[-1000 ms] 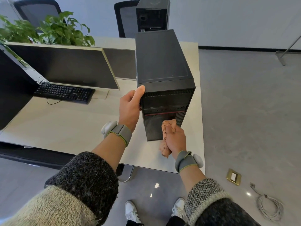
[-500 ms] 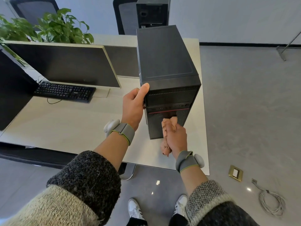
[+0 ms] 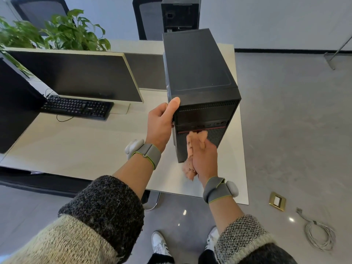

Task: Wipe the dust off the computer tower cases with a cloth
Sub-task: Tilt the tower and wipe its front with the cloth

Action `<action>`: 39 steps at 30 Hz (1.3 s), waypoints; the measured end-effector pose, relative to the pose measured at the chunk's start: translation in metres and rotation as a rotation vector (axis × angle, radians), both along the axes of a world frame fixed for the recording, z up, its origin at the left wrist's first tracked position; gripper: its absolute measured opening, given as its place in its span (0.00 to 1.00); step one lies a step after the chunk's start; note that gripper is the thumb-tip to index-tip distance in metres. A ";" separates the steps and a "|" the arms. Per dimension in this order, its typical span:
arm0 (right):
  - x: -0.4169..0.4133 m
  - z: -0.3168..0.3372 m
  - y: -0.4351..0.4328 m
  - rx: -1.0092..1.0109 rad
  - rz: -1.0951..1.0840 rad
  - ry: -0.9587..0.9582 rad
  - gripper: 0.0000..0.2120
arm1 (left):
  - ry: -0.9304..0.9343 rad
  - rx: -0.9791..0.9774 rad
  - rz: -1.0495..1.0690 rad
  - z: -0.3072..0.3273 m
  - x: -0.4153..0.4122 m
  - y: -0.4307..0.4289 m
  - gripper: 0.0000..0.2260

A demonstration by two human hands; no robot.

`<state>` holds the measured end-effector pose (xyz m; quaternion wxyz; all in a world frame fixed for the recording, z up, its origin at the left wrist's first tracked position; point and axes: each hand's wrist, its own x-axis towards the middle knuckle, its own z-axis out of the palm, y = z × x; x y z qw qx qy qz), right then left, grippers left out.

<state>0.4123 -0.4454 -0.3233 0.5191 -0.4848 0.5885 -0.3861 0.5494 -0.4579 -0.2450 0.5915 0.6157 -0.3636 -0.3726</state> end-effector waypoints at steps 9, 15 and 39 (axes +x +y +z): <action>0.000 -0.016 0.006 0.130 0.037 0.150 0.14 | 0.001 -0.006 -0.018 0.000 0.005 -0.001 0.40; 0.025 0.017 0.009 -0.138 0.000 -0.092 0.12 | -0.002 -0.035 -0.022 0.000 0.003 -0.003 0.38; 0.031 -0.034 0.013 0.040 -0.078 -0.010 0.18 | -0.027 0.008 -0.119 0.006 0.010 0.001 0.23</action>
